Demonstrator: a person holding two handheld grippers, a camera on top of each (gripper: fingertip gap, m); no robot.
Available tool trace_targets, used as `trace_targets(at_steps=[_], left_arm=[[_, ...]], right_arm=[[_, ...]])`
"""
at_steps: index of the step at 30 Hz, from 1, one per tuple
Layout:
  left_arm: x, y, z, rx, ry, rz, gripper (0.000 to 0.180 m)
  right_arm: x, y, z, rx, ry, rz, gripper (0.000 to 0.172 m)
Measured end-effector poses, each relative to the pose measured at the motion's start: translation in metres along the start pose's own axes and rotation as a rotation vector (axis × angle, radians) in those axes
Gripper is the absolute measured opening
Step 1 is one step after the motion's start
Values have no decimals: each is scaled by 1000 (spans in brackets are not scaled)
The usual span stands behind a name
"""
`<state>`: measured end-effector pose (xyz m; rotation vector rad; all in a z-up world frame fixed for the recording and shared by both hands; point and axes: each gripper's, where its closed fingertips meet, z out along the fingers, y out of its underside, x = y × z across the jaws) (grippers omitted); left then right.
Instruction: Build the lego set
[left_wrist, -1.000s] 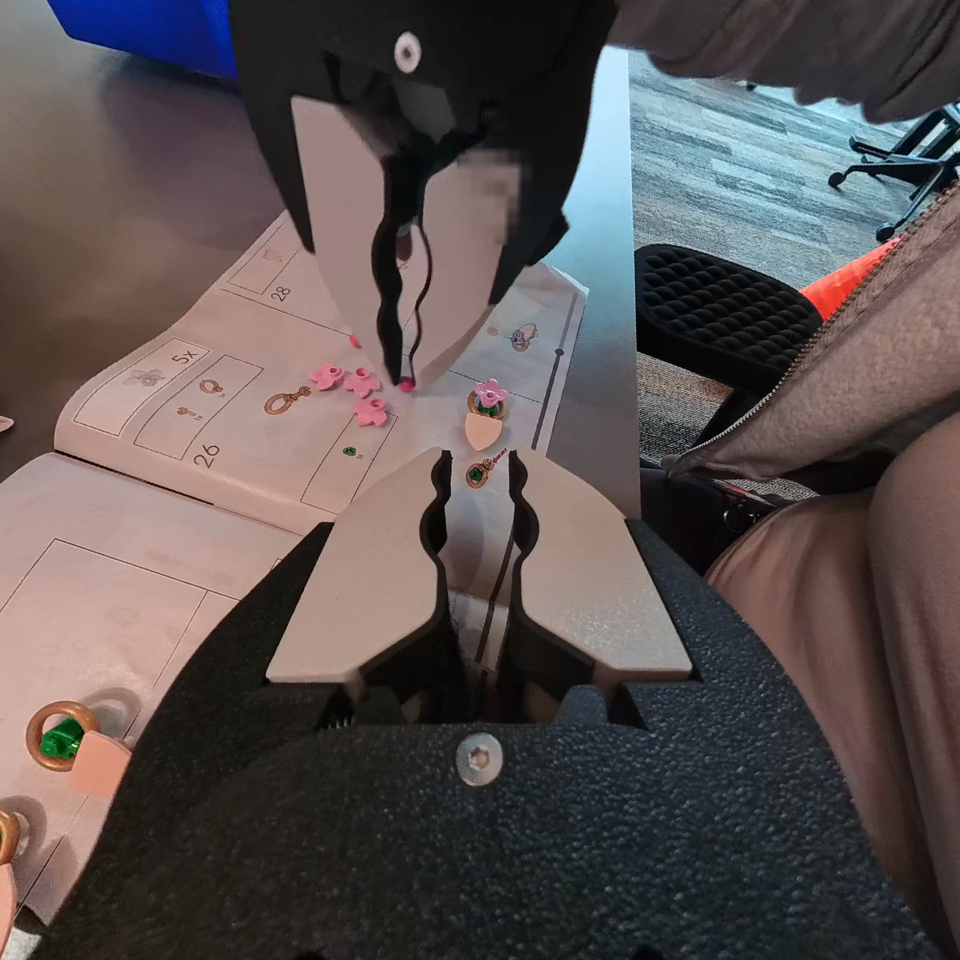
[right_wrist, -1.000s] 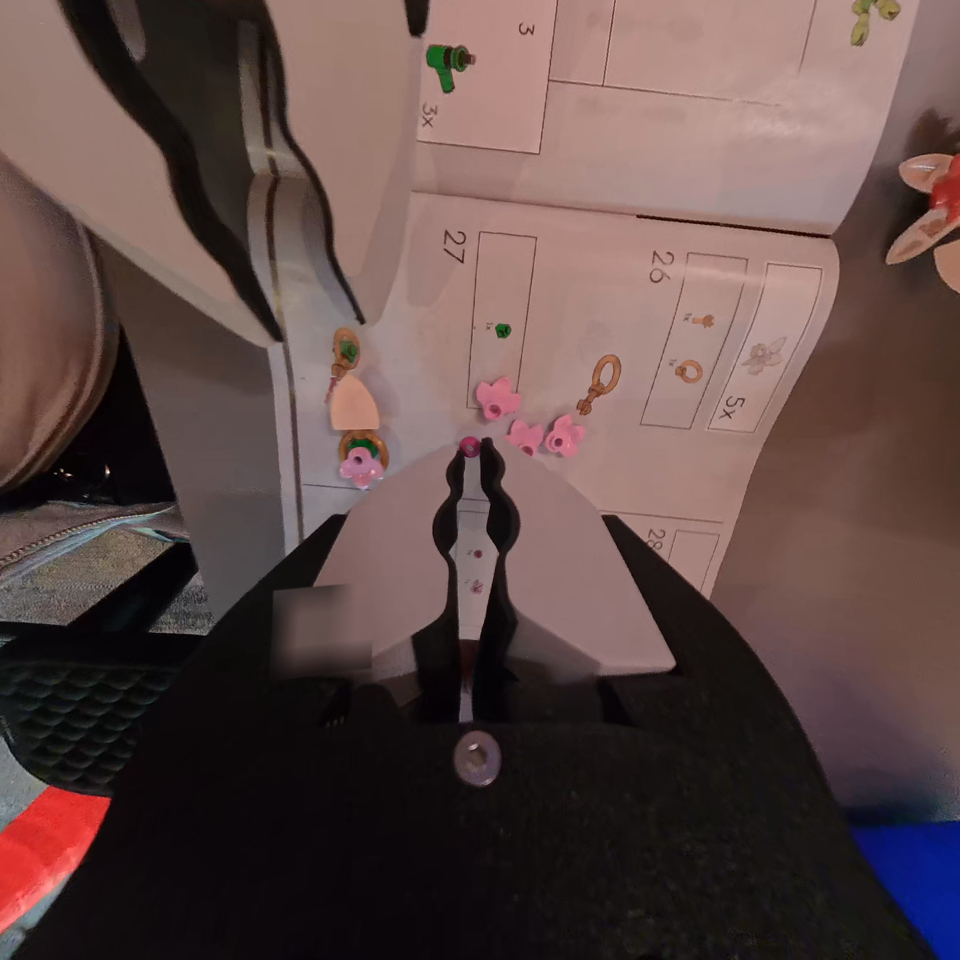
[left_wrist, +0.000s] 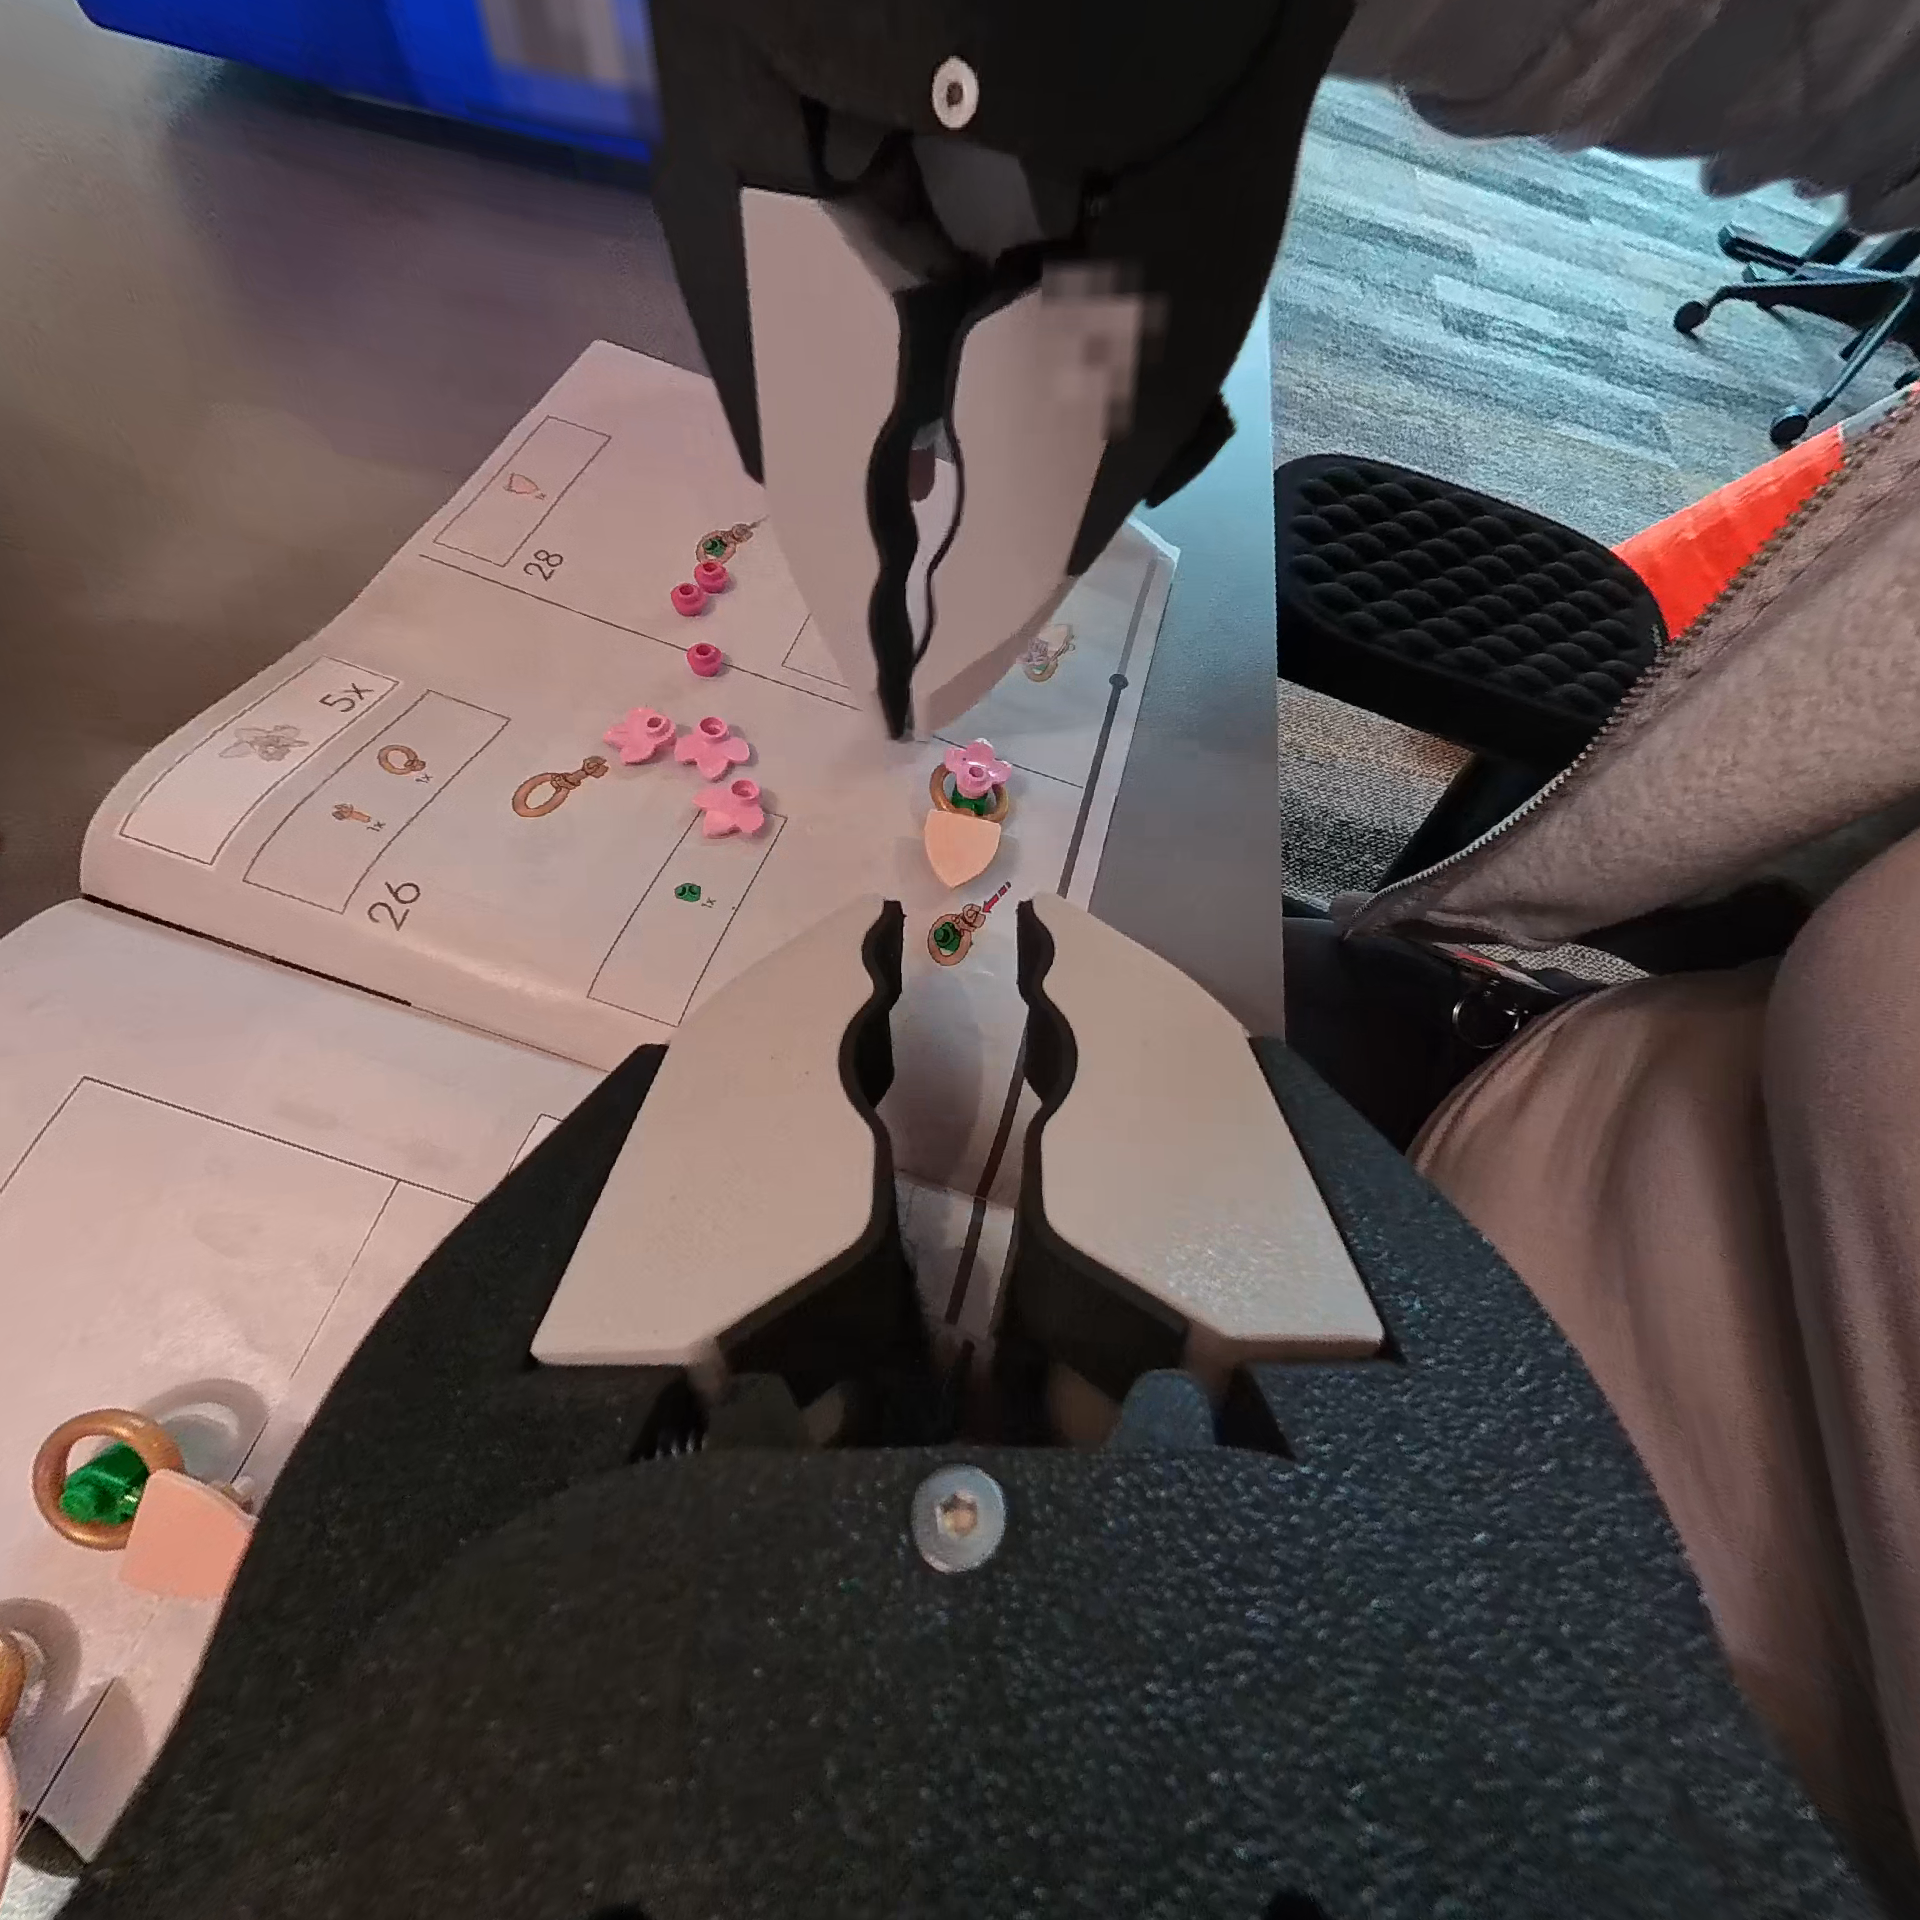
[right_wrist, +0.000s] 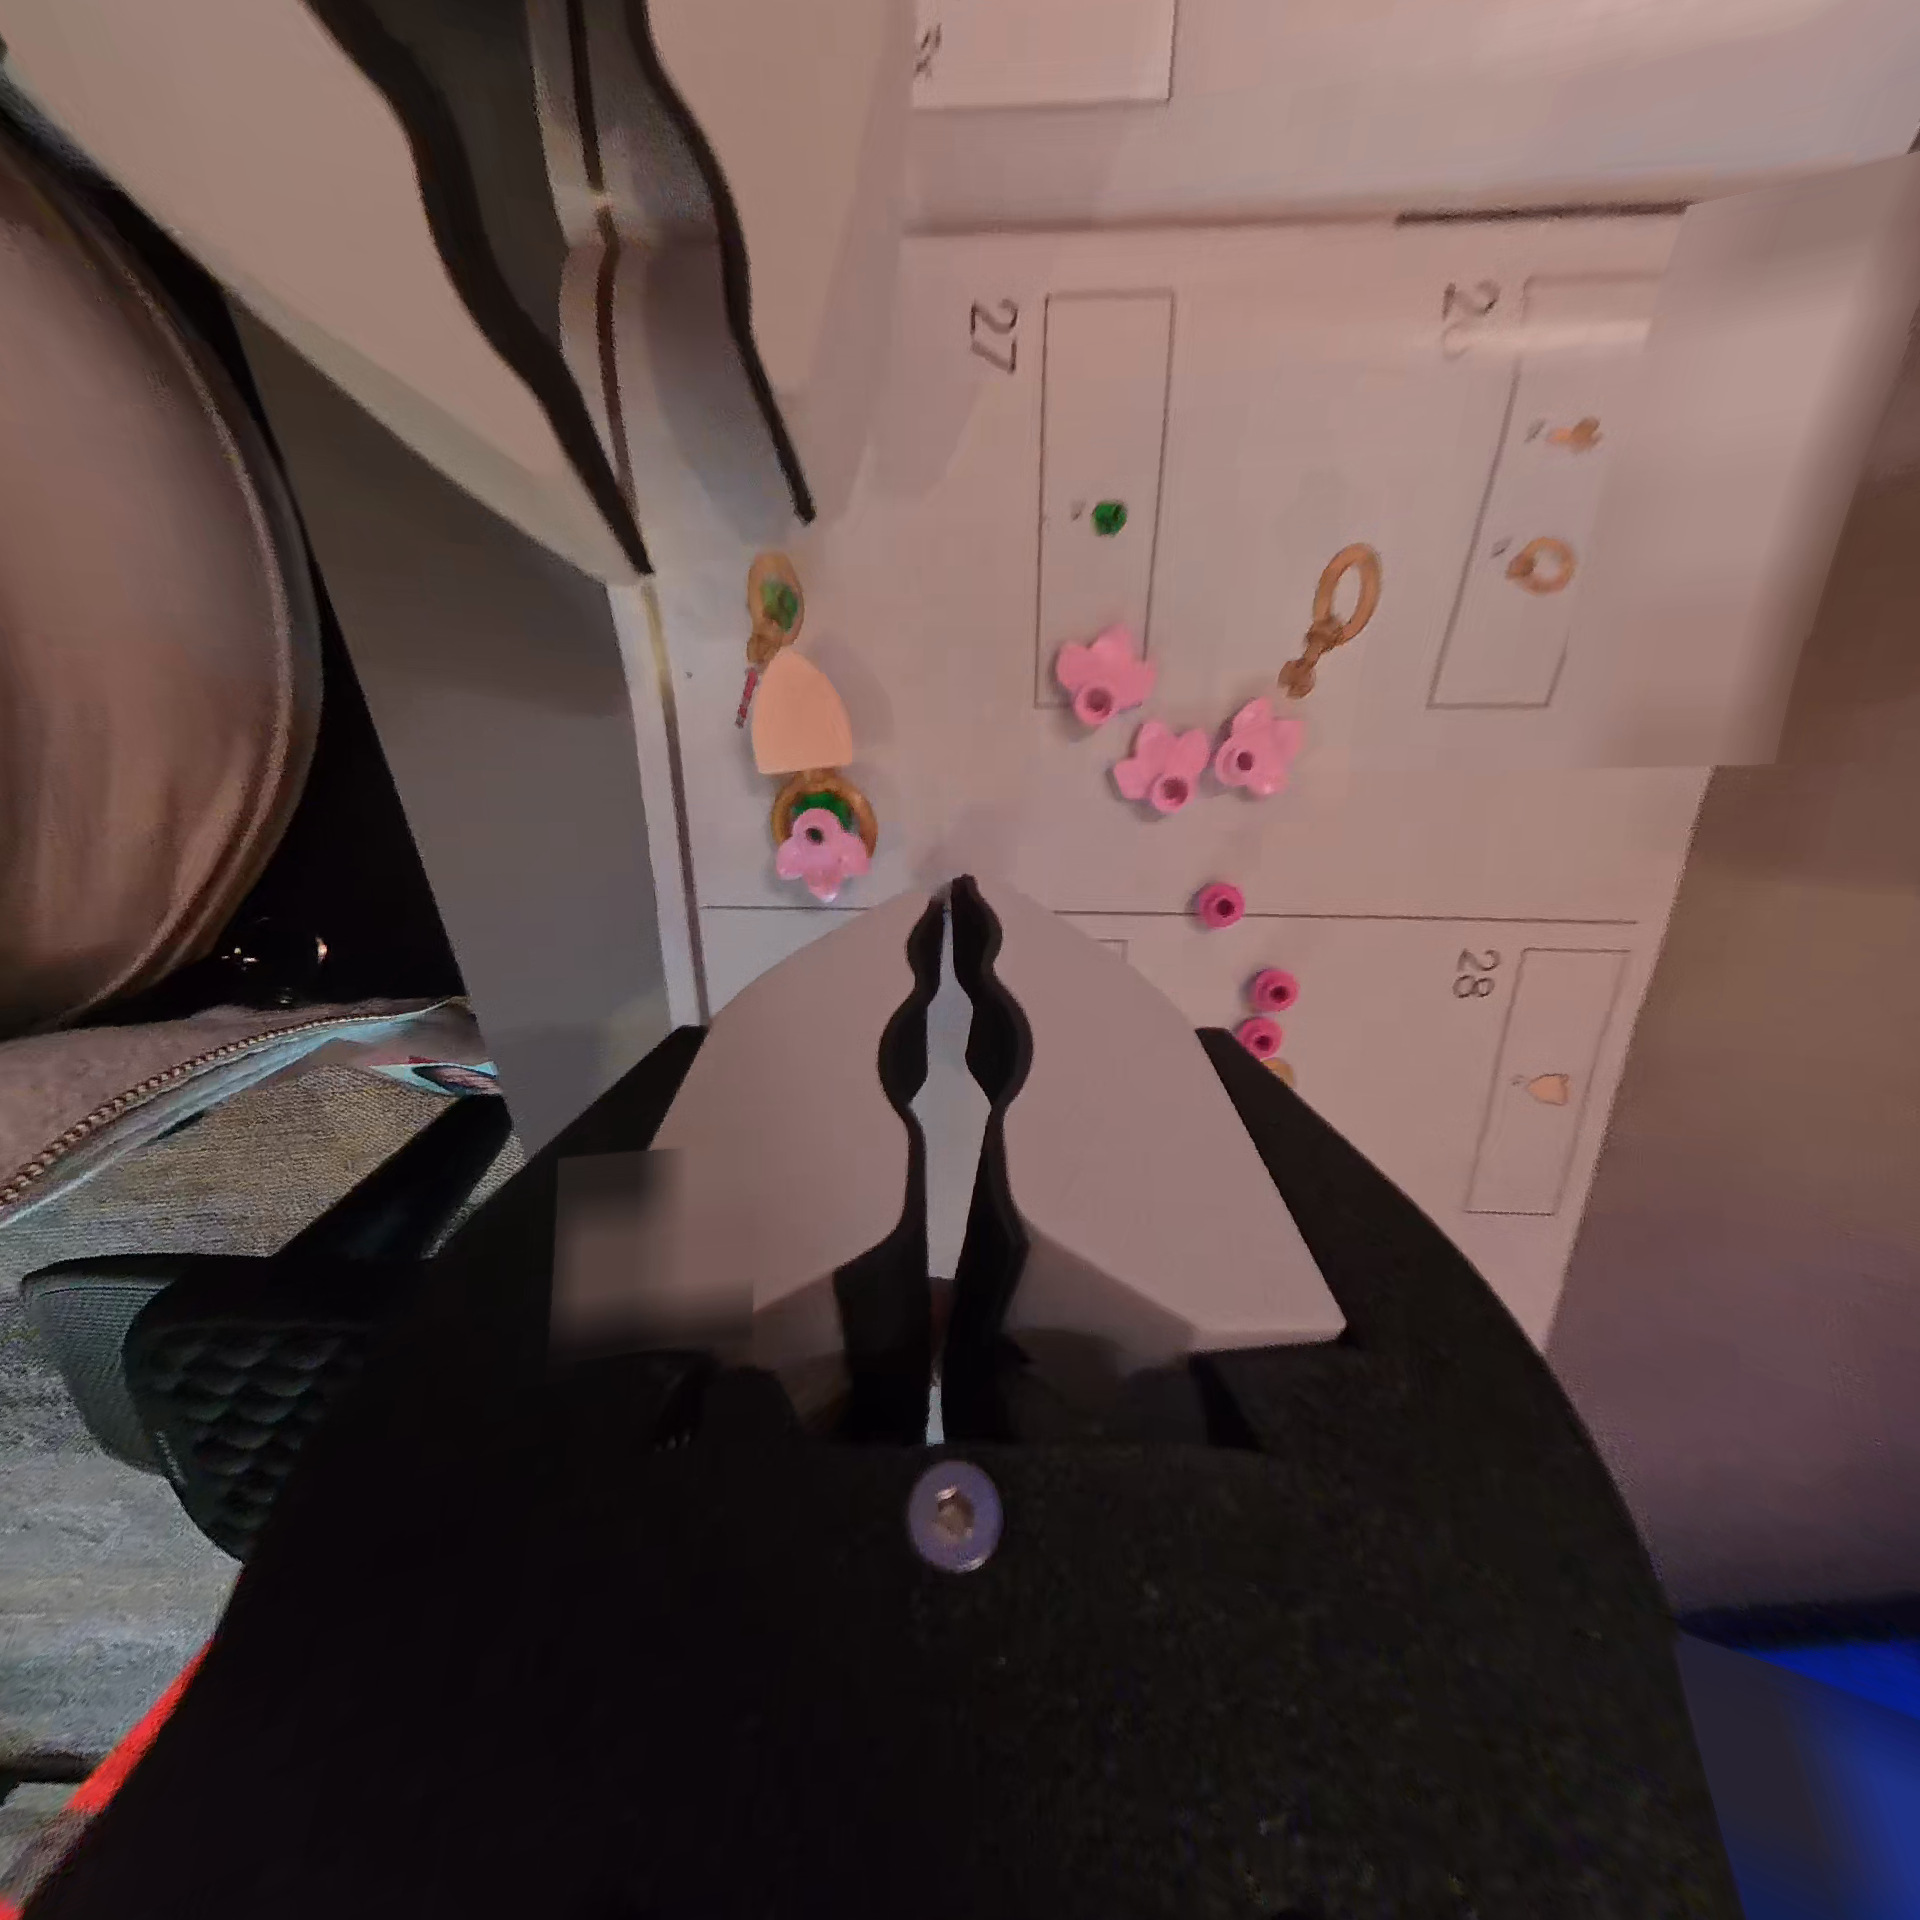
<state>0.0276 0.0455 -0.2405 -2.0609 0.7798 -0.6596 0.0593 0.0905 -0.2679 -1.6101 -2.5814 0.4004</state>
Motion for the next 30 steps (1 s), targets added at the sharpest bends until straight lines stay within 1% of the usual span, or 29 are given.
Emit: trace_targets(at_steps=[2,9,10,12,14,15,17,21,23,28,30], left_arm=[[0,1,0,-6,2,1,21],[1,2,2,-20,-4,12,21],[1,2,2,-21,-4,12,21],[1,2,2,-19,-4,13,21],[1,2,2,-19,-2,10,21],[1,2,2,-20,0,8,21],[1,2,2,-21,2,6,21],[1,3,2,-24,-3,14,21],[2,3,3,-31,-5,17,21],[2,5,4,-41,-10,31,21],[2,5,4,-43,-11,34,21]], right_arm=[[-9,1,-2,34,-34,5,2],[-1,13,-18,63,45,56,2],[-1,16,-19,54,44,66,2],[-8,15,-21,88,17,71,2],[-24,11,-19,133,-32,56,3],[-27,10,-16,142,-17,42,4],[-27,9,-12,148,34,31,7],[-29,4,-9,207,31,112,9],[-27,6,-7,210,50,129,10],[-20,4,-6,240,83,148,7],[-18,5,-4,229,90,144,7]])
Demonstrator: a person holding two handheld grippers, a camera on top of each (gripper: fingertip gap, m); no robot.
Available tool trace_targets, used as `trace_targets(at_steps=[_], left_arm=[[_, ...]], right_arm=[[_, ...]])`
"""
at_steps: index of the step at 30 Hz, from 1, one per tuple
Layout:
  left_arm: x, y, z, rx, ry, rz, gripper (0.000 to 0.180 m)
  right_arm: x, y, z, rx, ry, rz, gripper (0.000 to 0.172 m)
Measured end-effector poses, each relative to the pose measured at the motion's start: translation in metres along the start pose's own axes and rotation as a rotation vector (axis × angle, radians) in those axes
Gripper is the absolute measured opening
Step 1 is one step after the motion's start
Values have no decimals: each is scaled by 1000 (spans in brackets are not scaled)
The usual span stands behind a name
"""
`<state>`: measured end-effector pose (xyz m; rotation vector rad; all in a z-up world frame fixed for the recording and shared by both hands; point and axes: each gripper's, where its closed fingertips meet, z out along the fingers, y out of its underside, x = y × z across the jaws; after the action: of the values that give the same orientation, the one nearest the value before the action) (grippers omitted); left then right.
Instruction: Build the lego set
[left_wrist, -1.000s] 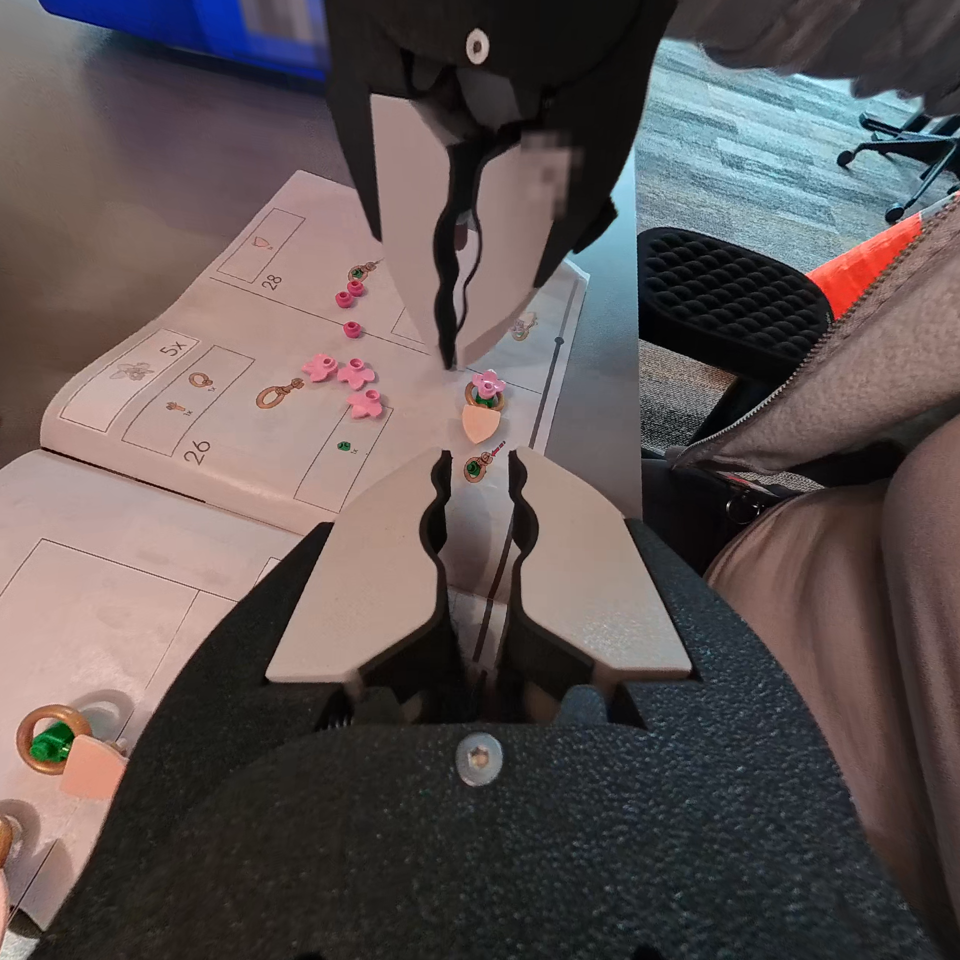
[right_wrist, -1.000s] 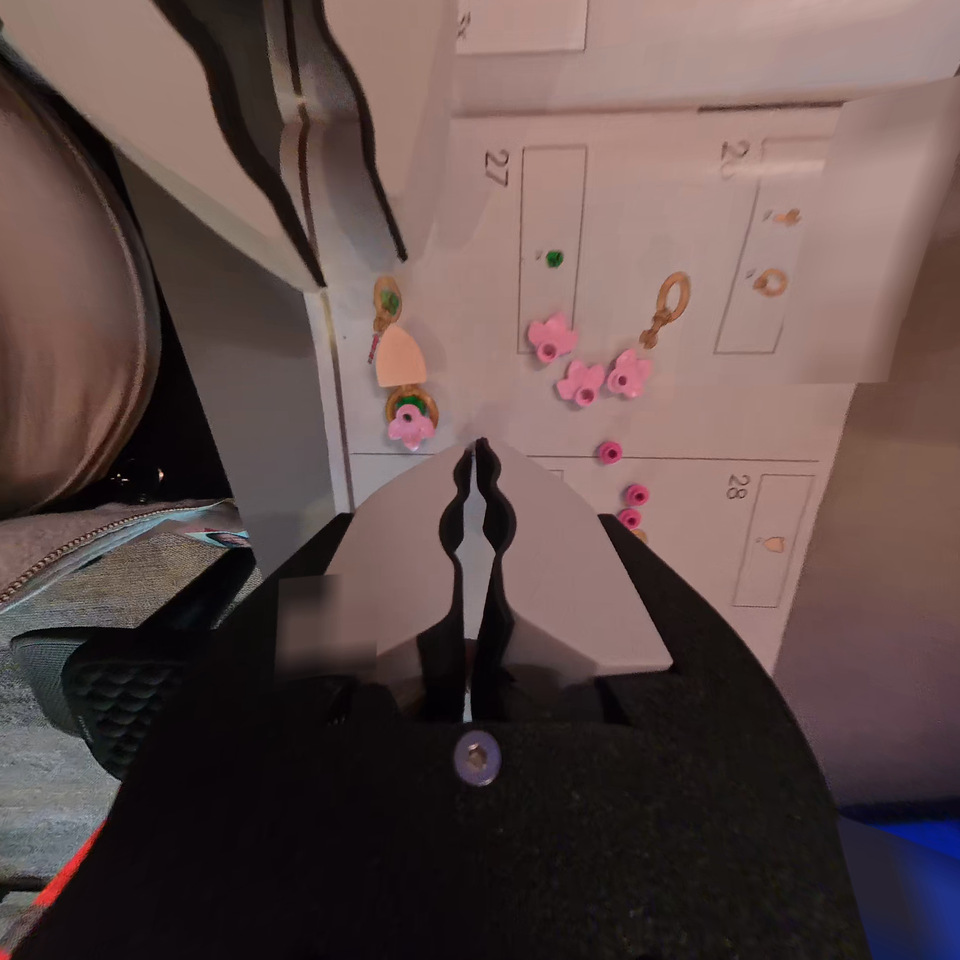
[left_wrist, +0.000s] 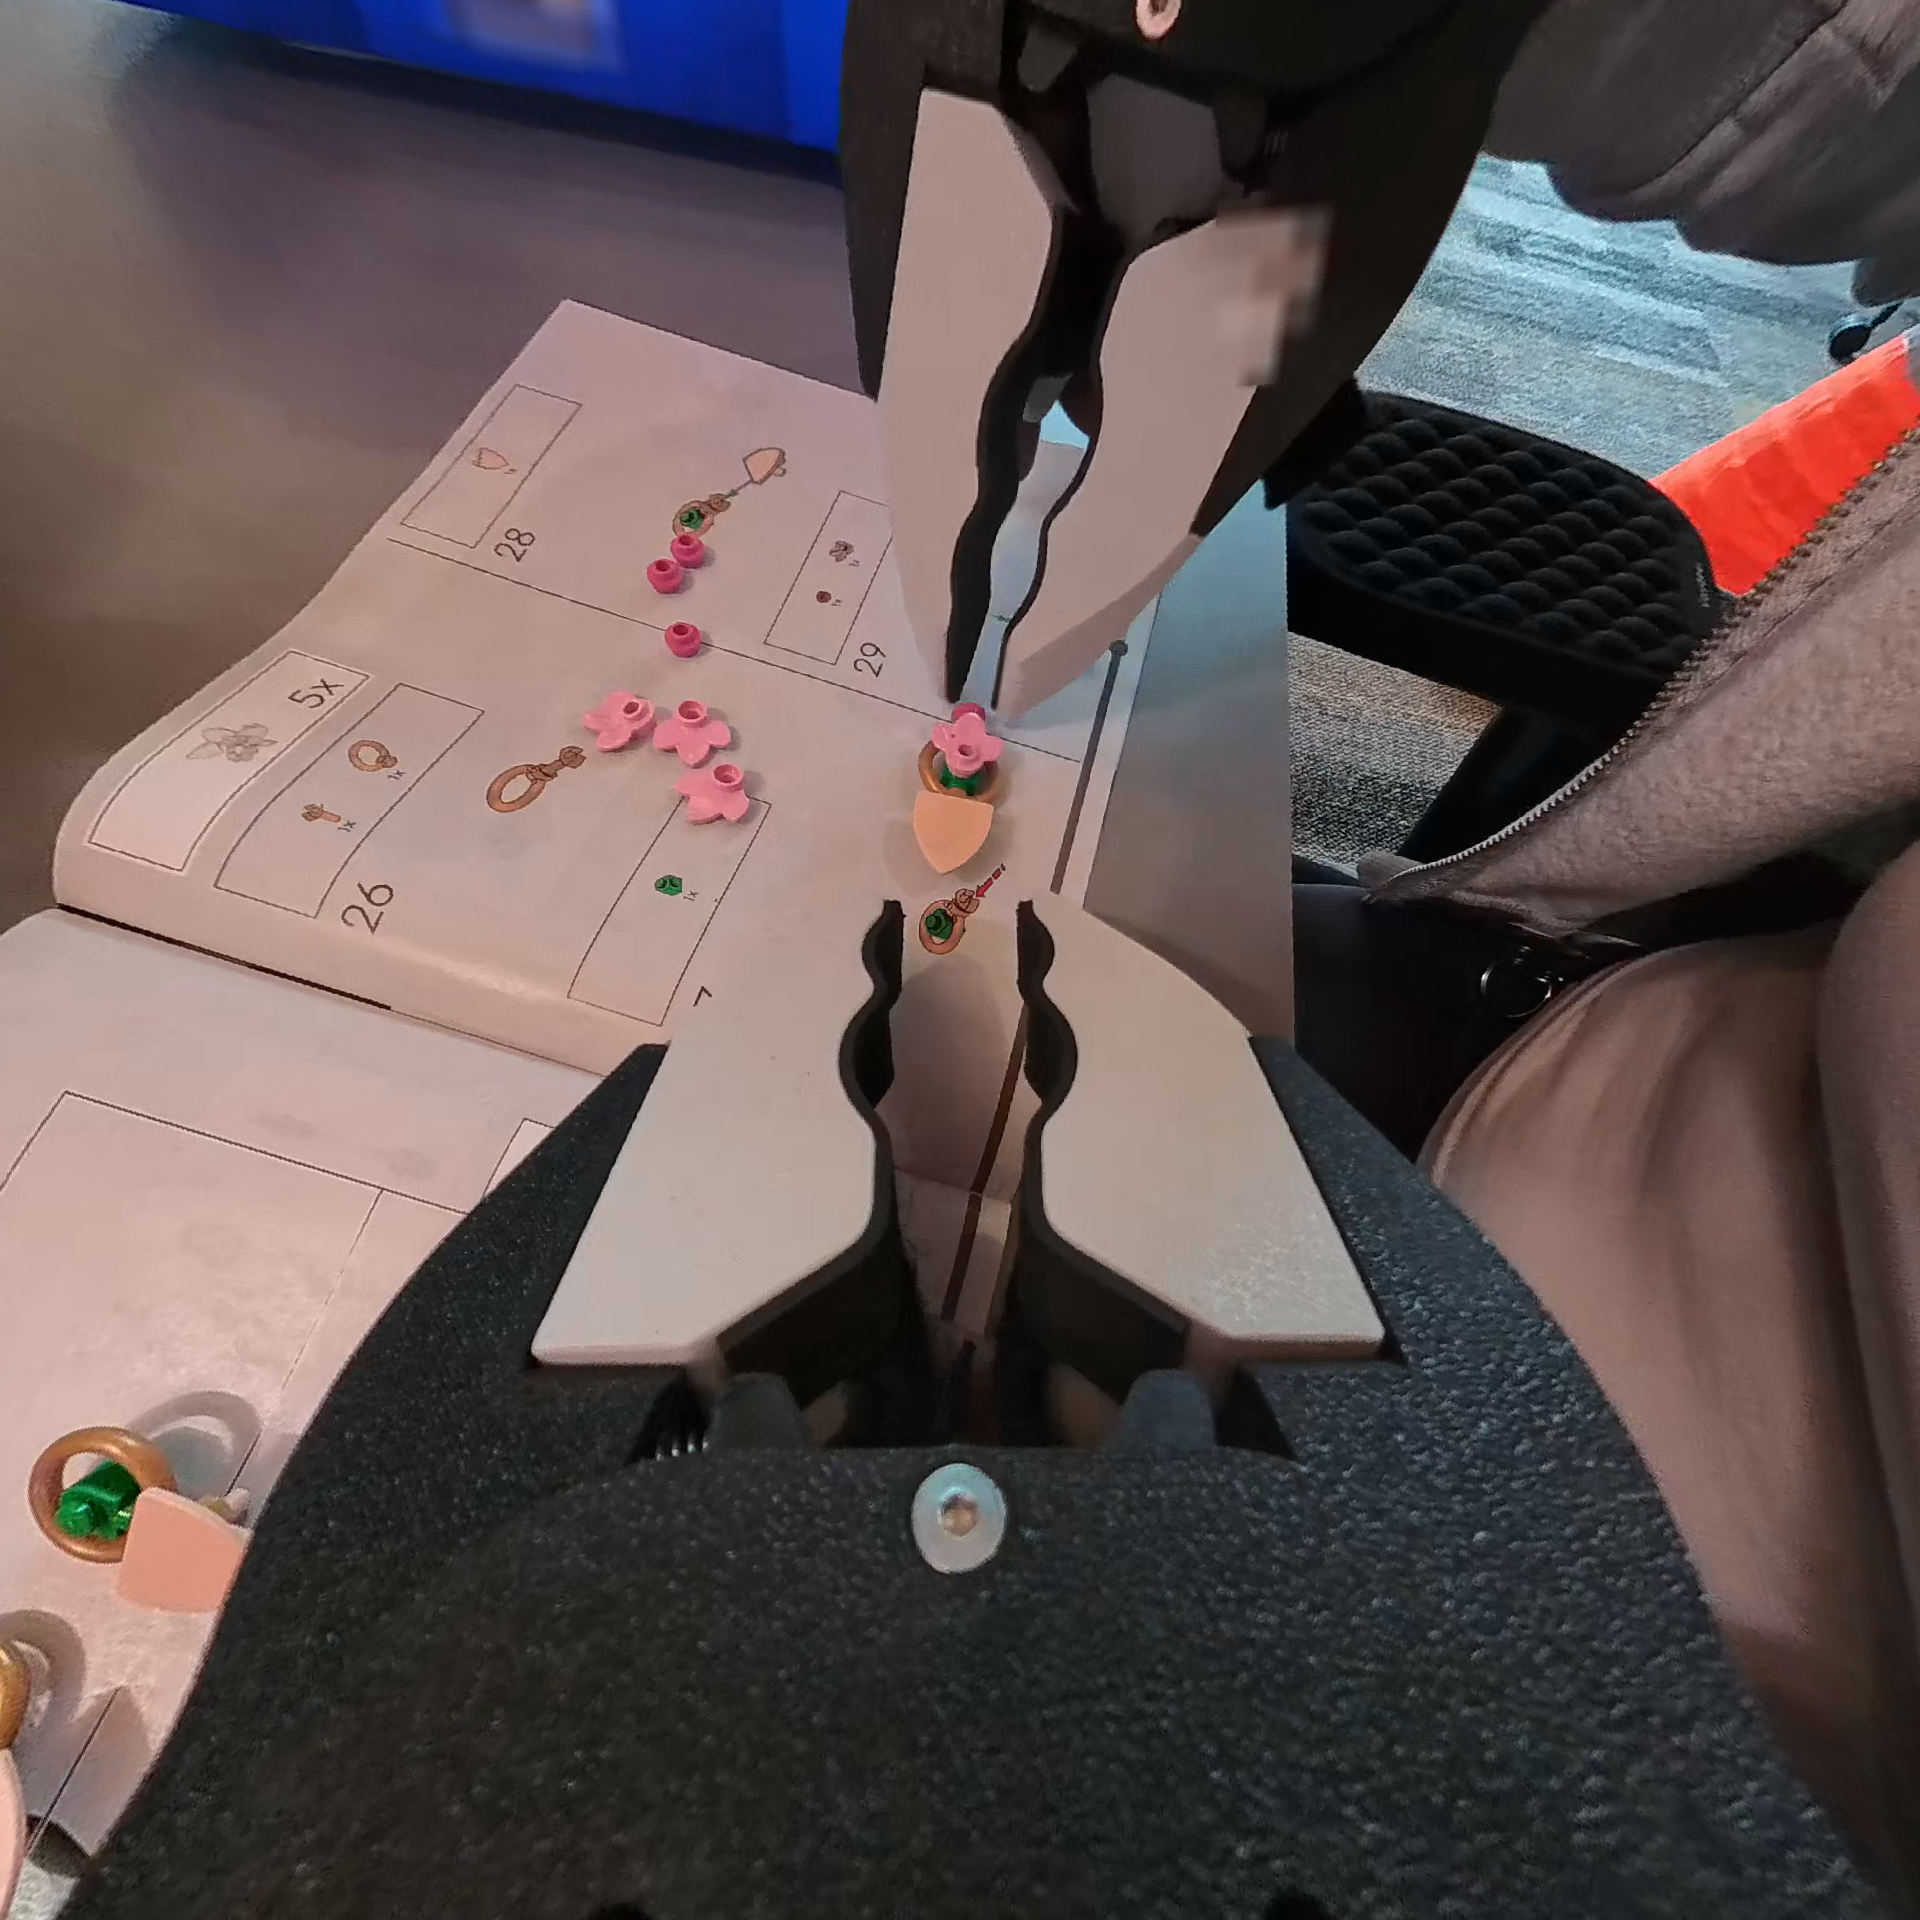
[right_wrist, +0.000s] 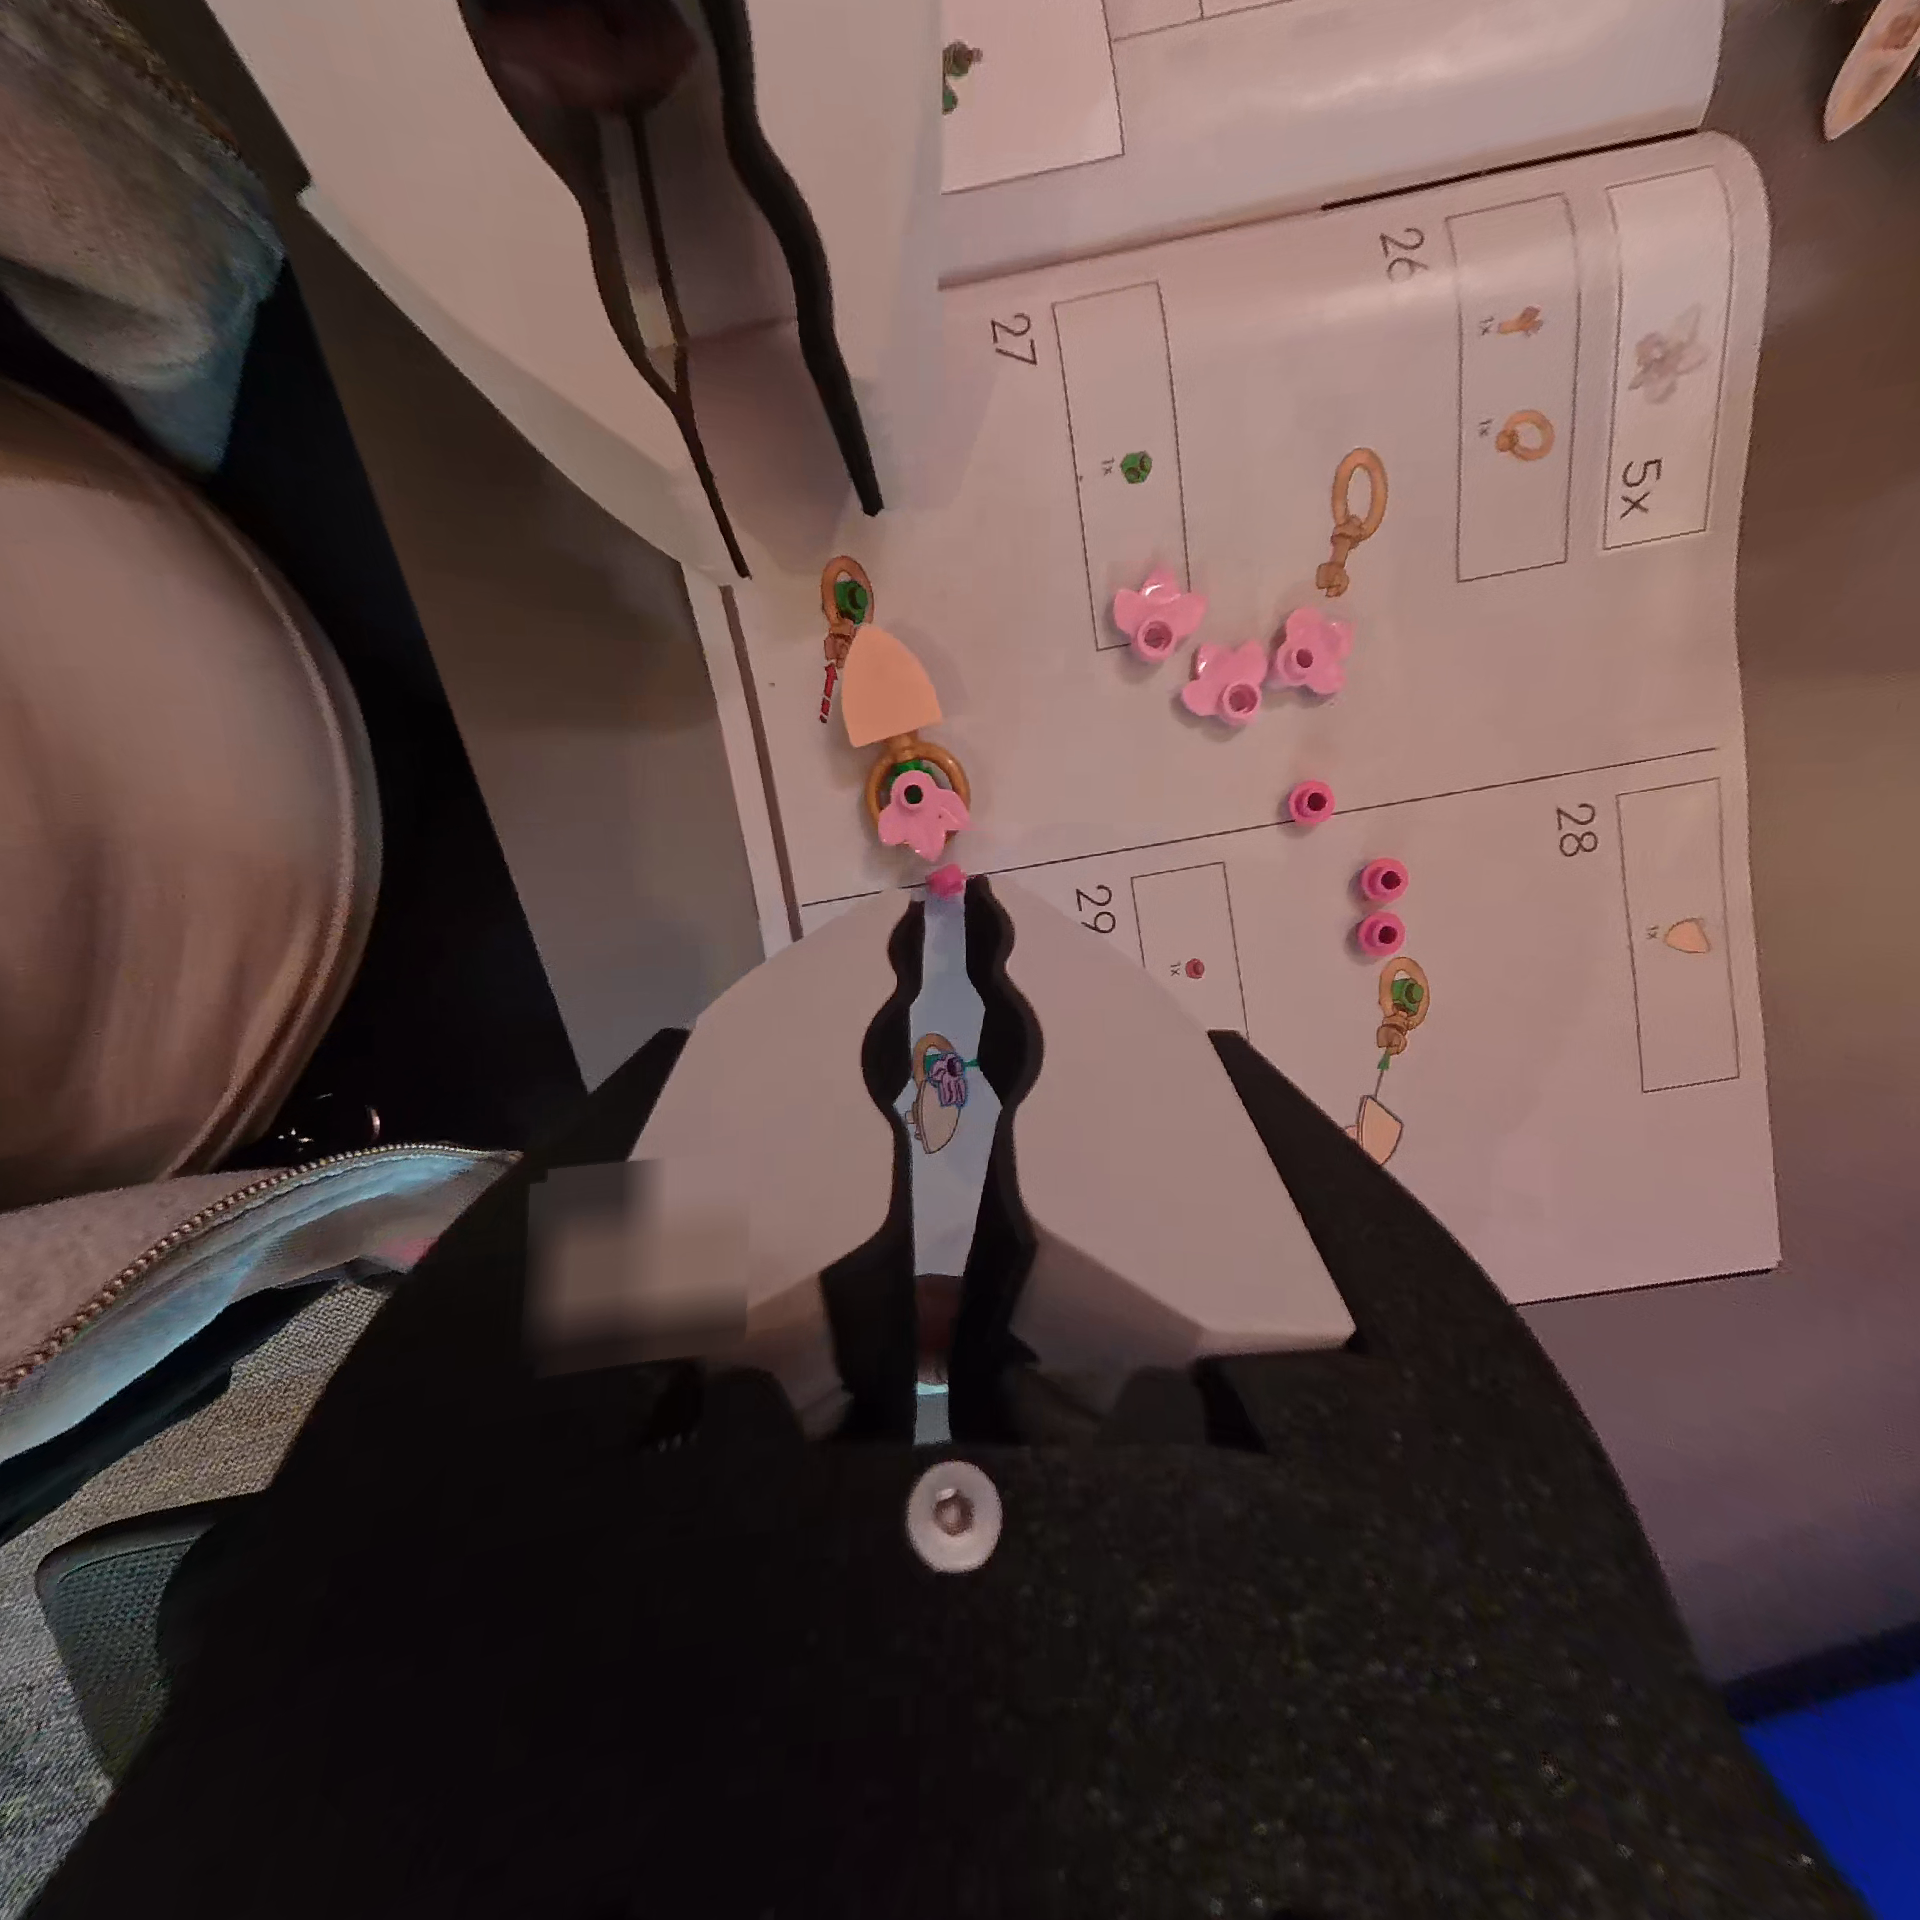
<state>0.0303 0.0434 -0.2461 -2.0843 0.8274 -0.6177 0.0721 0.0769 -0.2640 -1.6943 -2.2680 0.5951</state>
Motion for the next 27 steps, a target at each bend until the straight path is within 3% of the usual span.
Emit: trace_targets(at_steps=[27], left_arm=[[0,0,0,1,10,-6,21]], right_arm=[[10,-4,-2,14,-5,-110,3]])
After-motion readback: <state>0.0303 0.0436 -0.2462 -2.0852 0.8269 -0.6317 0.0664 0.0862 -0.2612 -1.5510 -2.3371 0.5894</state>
